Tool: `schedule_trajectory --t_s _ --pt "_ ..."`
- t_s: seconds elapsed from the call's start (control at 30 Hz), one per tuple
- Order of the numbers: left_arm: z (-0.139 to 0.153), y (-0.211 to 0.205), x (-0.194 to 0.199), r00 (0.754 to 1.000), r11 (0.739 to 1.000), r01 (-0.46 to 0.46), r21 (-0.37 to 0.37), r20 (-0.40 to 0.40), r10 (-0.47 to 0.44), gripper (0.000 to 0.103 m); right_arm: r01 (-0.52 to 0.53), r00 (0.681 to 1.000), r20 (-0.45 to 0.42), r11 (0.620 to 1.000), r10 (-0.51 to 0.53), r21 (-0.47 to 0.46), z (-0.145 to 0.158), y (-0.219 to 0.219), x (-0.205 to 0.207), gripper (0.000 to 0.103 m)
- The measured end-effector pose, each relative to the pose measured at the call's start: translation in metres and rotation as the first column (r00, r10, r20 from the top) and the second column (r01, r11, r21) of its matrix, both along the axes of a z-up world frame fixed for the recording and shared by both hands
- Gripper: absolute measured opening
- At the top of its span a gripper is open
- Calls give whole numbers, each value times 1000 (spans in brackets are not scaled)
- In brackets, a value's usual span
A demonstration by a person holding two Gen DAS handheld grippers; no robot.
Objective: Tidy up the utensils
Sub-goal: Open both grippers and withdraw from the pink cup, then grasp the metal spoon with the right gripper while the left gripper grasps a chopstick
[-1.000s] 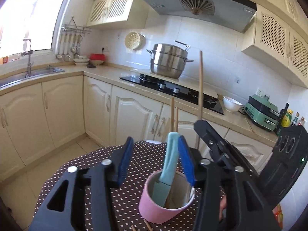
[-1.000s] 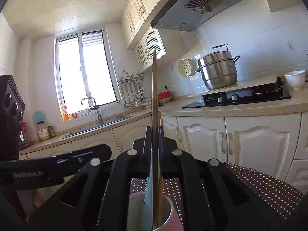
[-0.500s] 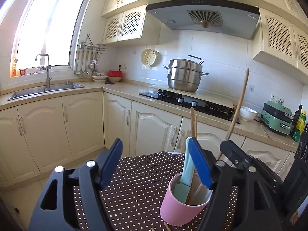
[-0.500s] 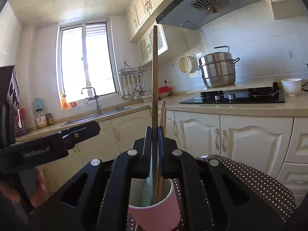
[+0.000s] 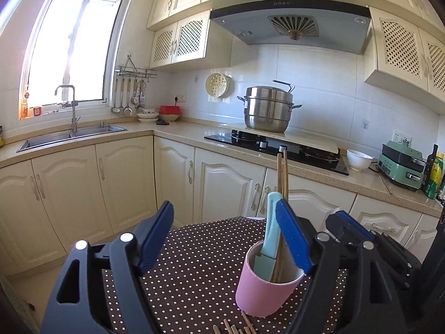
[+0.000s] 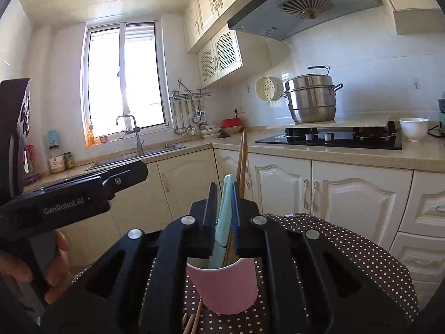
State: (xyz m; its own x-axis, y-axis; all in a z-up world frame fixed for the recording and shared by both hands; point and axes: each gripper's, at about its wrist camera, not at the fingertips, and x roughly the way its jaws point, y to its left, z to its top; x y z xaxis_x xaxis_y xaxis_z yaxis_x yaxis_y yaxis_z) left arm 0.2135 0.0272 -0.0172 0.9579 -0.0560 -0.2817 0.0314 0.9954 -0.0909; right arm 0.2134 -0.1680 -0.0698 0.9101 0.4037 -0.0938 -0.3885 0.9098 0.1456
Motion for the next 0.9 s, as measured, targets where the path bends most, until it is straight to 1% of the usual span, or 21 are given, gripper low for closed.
schedule_trajectory --t_s 0.07,0.27,0.4,0.53,0.6,0.63,0.67,0.8,0.9 --pt "2 -1 -6 1000 1000 -2 6 6 2 75 5 1000 5 1000 -5 9 3 -2 -6 19" --pt "5 -4 -28 1000 1000 4 23 10 -4 78 25 1000 -8 1000 -25 10 12 -9 -22 20" --pt "4 -9 -42 1000 999 13 31 -10 -13 80 36 999 -27 999 -36 -9 15 -11 -33 29" --pt "-2 -13 -56 999 998 18 52 -33 -17 81 33 997 -64 998 -36 -53 14 -12 -45 30" --pt "-6 -15 -61 999 998 22 55 -48 -20 81 29 996 -85 997 -35 -72 12 -12 -48 33" --pt "-8 -15 -65 998 998 29 54 -60 -26 81 24 995 -98 997 -32 -80 11 -12 -50 36" --pt "-10 -15 -67 997 998 32 54 -69 -29 81 23 994 -109 996 -32 -87 10 -13 -52 44" --pt "-21 -15 -74 989 997 52 58 -139 -44 81 -6 986 -165 990 -18 -141 4 -10 -59 45" --pt "-34 -11 -71 964 996 83 26 -254 -74 81 -21 971 -237 979 -28 -204 -3 -6 -58 45"
